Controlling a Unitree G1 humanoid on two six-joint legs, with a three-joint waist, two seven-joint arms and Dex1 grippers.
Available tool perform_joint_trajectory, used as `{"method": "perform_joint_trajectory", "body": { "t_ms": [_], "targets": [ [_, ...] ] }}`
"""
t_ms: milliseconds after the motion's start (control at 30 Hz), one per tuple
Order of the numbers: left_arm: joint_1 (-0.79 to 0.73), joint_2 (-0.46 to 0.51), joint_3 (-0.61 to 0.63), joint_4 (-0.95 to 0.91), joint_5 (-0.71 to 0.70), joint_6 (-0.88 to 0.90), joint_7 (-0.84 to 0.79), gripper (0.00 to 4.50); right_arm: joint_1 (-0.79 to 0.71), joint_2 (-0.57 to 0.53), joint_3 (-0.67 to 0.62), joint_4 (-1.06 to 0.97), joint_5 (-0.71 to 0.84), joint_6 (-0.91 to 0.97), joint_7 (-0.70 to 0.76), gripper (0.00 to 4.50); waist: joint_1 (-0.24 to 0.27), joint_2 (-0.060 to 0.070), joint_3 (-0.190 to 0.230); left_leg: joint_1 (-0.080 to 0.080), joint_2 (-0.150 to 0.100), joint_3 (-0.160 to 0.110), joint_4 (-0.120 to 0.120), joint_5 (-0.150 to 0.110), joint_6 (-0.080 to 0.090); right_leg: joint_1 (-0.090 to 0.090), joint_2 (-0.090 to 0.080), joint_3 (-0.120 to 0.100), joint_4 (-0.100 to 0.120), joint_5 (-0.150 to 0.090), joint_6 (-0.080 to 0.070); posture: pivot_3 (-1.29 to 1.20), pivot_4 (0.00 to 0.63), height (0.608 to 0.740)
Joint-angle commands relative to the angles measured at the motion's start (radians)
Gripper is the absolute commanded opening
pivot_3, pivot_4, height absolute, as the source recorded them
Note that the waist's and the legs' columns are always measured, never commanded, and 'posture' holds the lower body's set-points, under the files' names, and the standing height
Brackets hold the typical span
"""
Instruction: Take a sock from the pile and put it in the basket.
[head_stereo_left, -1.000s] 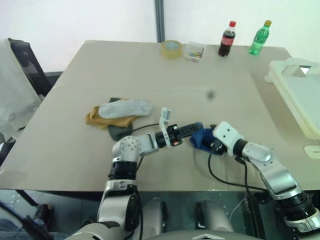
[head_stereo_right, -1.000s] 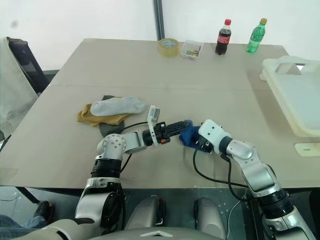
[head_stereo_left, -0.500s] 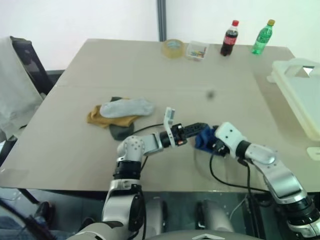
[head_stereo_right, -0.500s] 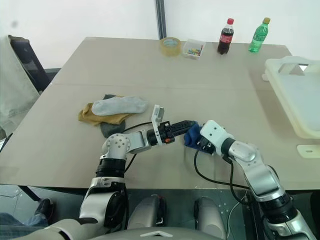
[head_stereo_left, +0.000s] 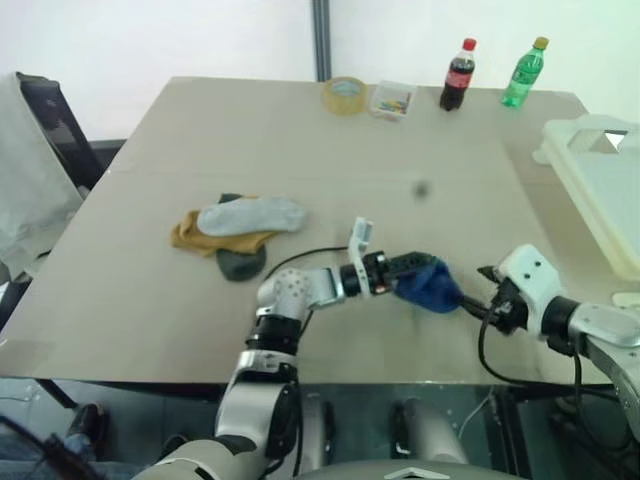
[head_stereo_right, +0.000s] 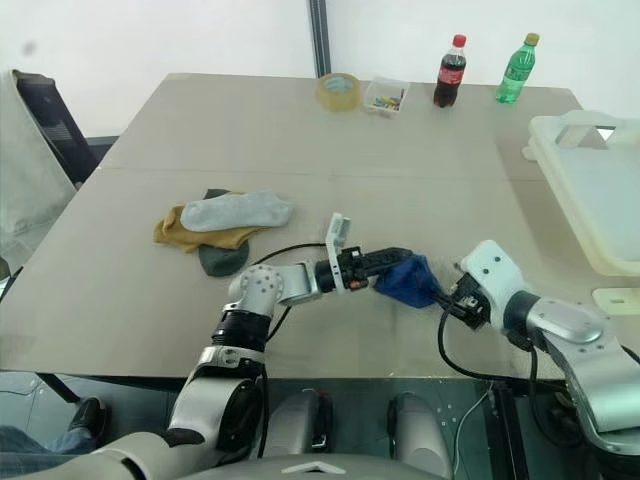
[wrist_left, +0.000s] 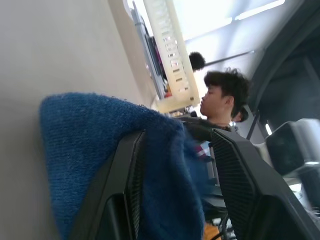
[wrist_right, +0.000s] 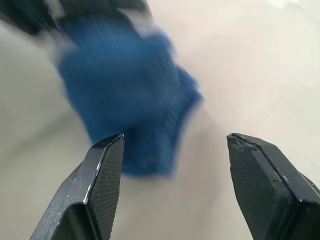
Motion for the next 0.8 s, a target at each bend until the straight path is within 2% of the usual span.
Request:
{"method": "perform_joint_trajectory", "body": {
  "t_ms": [33, 367, 633, 800],
  "targets": [
    [-0.03, -0.024, -0.017, 0.033, 0.013, -0.027, -0.031, 2.25, -0.06, 0.05, -0.018, -0.057, 0.073, 0.065, -0.053, 4.48, 0.001, 0.0, 0.0, 0.0, 0.0, 0.0, 0.0, 0.0, 0.0, 0.0, 0.0, 0.0, 0.0, 0.0, 0.0, 0.0, 0.15, 0.74],
    [-0.039, -0.028, -0.009, 0.057, 0.031, -0.036, -0.046, 2.25, -0.093, 0.145, 0.017, 0.009, 0.098, 0.153, -0.199, 4.48, 0.002, 0.0, 0.0, -0.002, 0.0, 0.0, 0.0, 0.0, 0.001, 0.0, -0.002, 0.0, -0.001, 0.0, 0.0, 0.0, 0.15, 0.74],
    [-0.038, -0.031, 0.0, 0.054, 0.032, -0.044, -0.042, 2.25, -0.062, 0.194, -0.026, 0.097, 0.122, 0.228, -0.27, 4.48, 0.001, 0.0, 0.0, -0.002, 0.0, 0.0, 0.0, 0.0, 0.001, 0.0, -0.002, 0.0, -0.001, 0.0, 0.0, 0.0, 0.15, 0.74],
    [-0.038, -0.035, 0.002, 0.055, 0.033, -0.053, -0.044, 2.25, -0.062, 0.328, -0.113, 0.114, 0.228, 0.324, -0.292, 4.48, 0.001, 0.001, 0.0, -0.001, 0.0, -0.001, 0.0, 0.0, 0.001, 0.0, -0.001, 0.0, 0.0, 0.0, 0.0, 0.0, 0.15, 0.74]
  ]
}}
